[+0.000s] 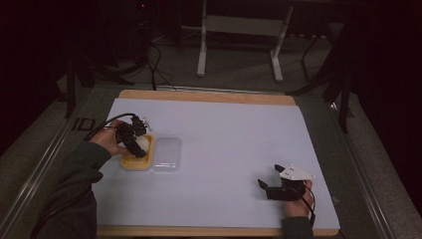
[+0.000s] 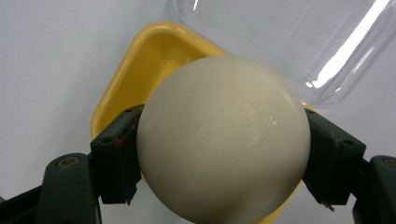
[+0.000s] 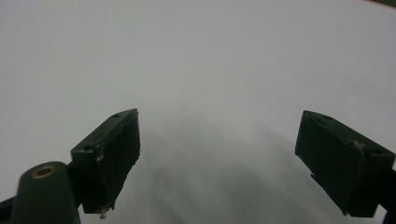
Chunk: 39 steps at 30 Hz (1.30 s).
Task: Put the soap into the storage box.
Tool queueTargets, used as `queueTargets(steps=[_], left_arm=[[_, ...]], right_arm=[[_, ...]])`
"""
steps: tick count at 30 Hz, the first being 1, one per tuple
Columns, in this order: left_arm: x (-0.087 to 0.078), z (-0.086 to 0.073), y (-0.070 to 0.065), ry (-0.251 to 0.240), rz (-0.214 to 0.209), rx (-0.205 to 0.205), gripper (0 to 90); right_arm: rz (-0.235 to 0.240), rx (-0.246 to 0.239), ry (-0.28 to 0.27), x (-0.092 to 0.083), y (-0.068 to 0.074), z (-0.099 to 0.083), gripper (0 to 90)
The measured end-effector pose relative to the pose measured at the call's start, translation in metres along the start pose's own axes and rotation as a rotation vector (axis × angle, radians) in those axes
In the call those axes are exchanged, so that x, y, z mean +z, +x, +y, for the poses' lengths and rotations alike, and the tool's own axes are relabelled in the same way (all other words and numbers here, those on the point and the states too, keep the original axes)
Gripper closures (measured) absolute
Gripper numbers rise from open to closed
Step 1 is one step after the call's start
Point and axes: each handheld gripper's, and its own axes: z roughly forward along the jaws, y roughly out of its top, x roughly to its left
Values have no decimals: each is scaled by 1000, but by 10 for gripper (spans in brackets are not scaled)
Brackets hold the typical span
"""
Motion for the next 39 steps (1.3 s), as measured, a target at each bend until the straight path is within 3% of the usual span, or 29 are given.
queueTargets(steps=[15,26,39], left_arm=[[14,-2,3,45,0,0,246],[22,-2,3,43,-9,-1,246],[32,-5,5,65,-29,-29,244]], right_arm=[[1,2,-1,0,0,0,139],[0,4,-1,0,0,0,139],[0,2,-1,0,0,0,139]])
